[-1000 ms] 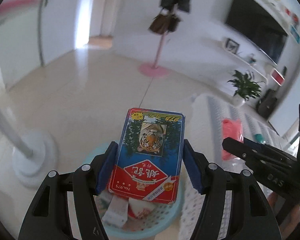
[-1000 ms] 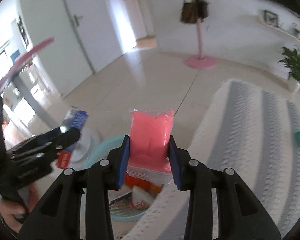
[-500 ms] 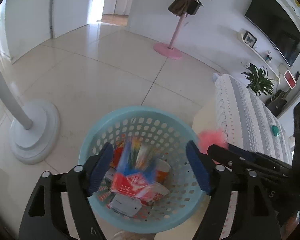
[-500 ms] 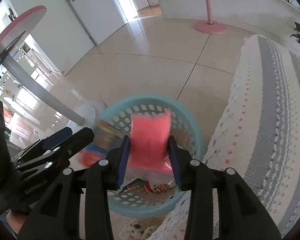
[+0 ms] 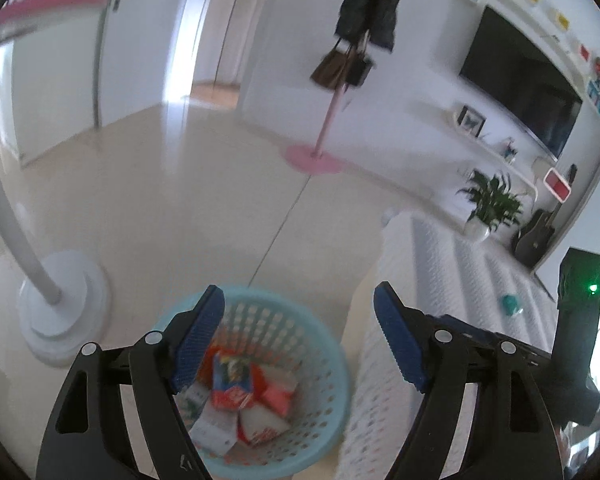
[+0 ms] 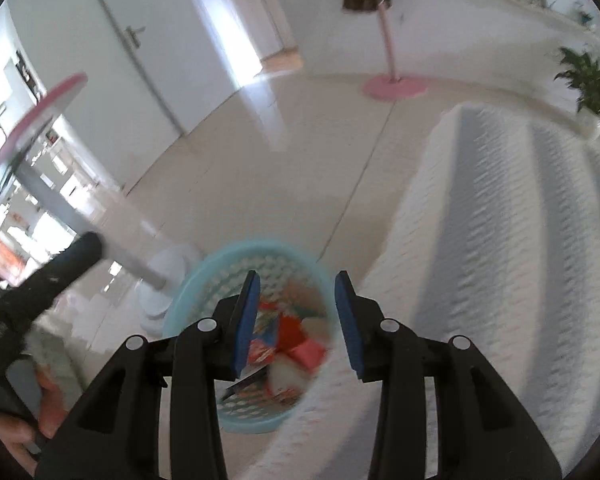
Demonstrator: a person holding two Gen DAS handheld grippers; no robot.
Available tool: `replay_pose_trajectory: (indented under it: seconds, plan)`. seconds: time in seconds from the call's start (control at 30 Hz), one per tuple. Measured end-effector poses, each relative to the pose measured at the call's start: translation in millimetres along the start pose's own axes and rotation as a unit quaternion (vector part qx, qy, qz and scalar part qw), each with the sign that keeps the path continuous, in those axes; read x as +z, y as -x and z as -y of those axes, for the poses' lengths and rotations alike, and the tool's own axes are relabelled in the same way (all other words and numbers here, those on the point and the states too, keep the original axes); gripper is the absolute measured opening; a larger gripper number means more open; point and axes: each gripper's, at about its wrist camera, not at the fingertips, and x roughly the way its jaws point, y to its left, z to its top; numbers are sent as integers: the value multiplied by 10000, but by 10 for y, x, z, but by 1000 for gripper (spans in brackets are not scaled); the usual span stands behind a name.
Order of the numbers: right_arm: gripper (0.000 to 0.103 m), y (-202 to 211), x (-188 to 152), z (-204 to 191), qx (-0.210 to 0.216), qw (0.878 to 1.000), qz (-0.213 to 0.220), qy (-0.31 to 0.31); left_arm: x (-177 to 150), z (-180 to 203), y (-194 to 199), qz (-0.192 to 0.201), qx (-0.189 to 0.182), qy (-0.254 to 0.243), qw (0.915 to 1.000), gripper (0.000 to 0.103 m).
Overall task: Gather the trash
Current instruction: 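Carry box and pink packet over the teal basket and release both, then grasp the teal packet on the rug with the right tool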
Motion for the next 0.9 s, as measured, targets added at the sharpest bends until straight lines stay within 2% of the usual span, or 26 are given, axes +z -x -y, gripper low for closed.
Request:
replay_pose_trajectory:
  seconds: [0.13, 0.3, 0.43, 0.47, 0.57, 0.63, 0.7, 0.9]
  plan:
    - [36, 333, 174, 594, -486, 9978, 399, -220, 77, 318, 64, 278, -70, 48, 9996, 76]
    - [36, 596, 245, 1624, -1359, 9865, 597, -690, -3, 678, -88, 400, -131, 52, 9991, 77]
    - [37, 590, 162, 2385, -2008, 9726, 590, -1017, -194, 853, -368, 310, -32, -22, 9995, 77]
    - [42, 567, 126, 2593, -2165, 9682, 558, -1124, -234, 851, -429, 288, 16, -61, 9996, 77]
    - [47, 449, 31, 3074, -2328, 9616, 442, -1385, -375, 838, -605, 194, 232, -226, 9993, 77]
    - [51, 322, 12, 3222, -2362, 9605, 353, -1428, -434, 827, -704, 46, 297, -286, 9991, 77]
    - [65, 195, 1, 3318, -2380, 9600, 288, -1447, -448, 819, -765, -50, 362, -316, 9988, 77]
    - [67, 127, 101, 3490, -2449, 9549, 398, -1633, -443, 769, -786, -37, 456, -300, 9985, 77]
